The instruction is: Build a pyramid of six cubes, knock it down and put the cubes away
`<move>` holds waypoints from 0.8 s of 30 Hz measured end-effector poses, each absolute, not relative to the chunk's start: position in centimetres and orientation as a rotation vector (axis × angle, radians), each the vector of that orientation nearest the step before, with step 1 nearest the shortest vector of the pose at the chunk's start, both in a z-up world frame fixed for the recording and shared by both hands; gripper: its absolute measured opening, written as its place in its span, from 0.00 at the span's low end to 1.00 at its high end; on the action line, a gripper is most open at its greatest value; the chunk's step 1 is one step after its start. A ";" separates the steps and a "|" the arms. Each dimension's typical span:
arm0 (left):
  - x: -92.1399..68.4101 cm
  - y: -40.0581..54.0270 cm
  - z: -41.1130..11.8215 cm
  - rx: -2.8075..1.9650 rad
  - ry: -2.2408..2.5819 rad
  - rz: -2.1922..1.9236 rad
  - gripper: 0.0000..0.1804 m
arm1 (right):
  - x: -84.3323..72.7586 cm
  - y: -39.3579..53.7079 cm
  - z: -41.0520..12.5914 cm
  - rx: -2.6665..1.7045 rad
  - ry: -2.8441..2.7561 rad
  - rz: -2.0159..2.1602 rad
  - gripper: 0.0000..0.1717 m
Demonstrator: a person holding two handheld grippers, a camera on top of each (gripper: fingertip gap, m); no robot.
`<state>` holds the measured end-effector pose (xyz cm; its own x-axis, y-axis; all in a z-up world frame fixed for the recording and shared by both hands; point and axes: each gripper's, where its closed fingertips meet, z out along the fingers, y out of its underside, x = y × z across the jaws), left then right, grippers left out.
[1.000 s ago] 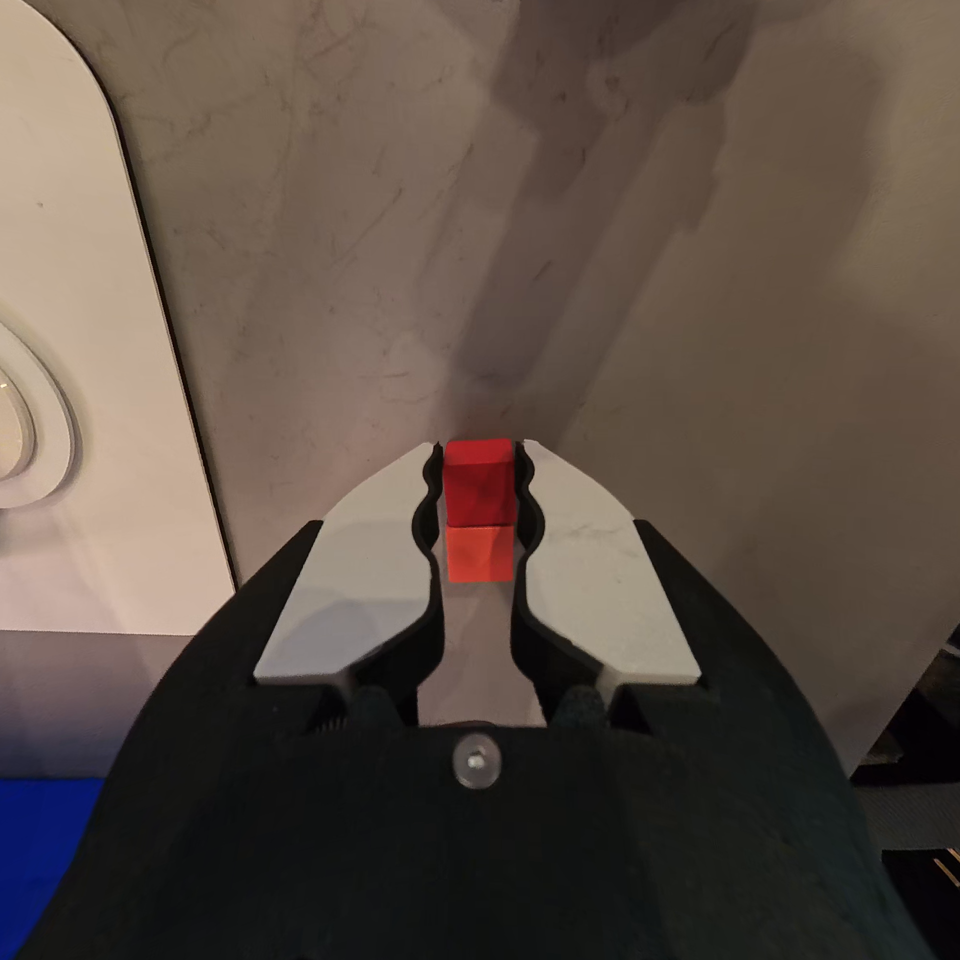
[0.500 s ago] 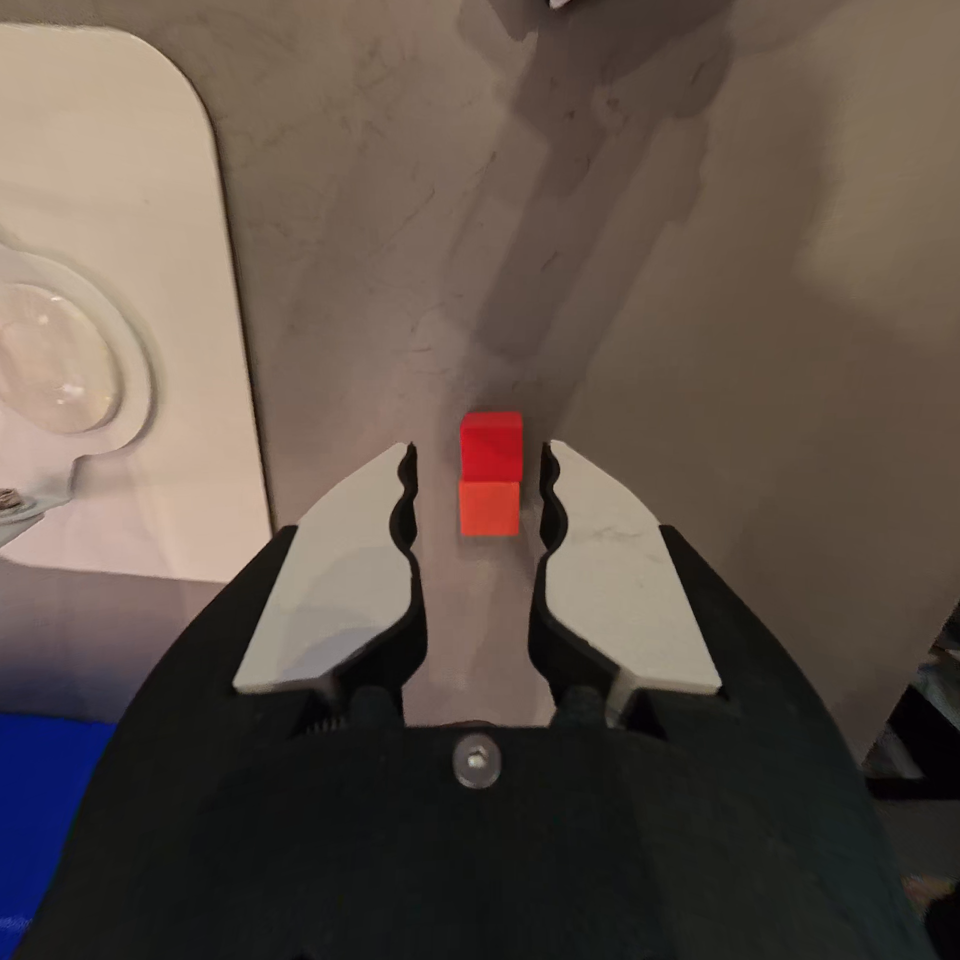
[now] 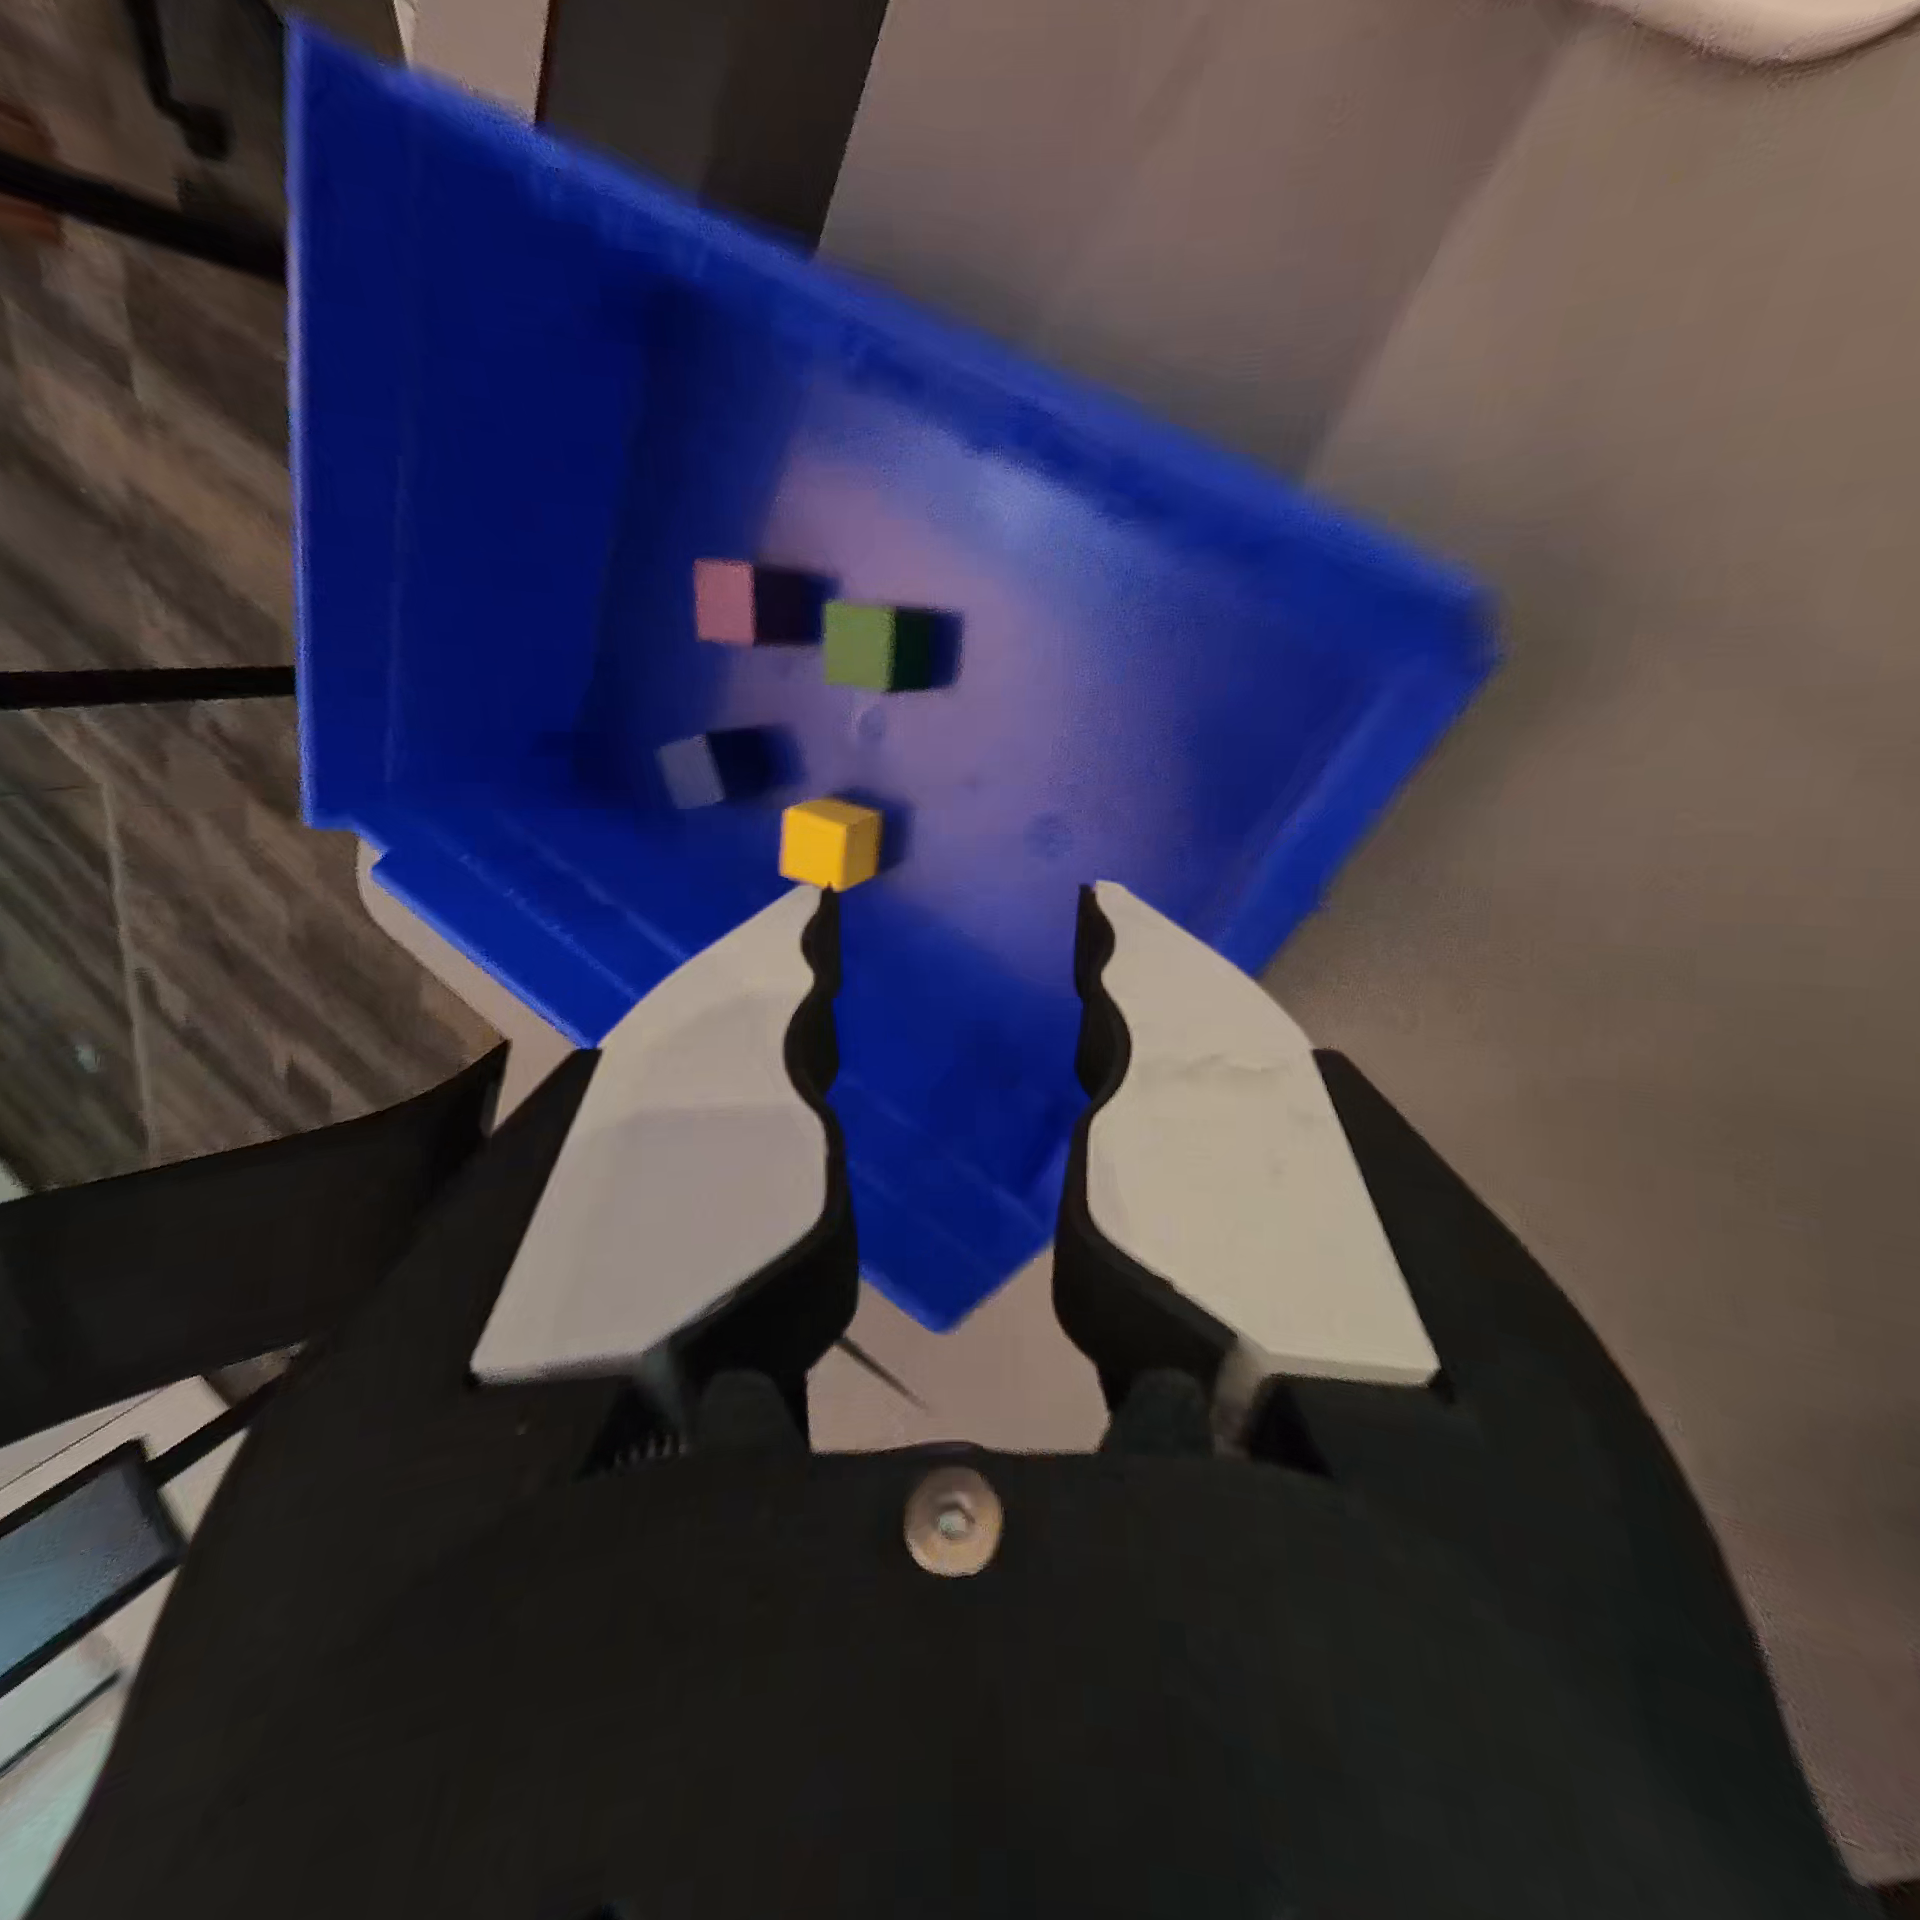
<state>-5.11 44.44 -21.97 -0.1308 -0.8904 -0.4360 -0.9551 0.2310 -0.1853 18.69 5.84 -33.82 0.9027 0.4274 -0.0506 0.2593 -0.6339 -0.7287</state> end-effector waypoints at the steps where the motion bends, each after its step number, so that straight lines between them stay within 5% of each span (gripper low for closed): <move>1: -5.5 46.1 -23.1 -1.719 2.076 0.227 0.25 | 18.7 5.8 -33.8 -2.288 -0.486 0.280 0.03; 14: -6.3 55.0 -32.9 -1.792 2.308 0.538 0.25 | 18.9 5.9 -33.8 -2.292 -0.457 0.312 0.02; 24: -7.2 54.5 -31.6 -1.850 2.242 0.513 0.17 | 18.8 5.8 -33.7 -2.291 -0.457 0.332 0.03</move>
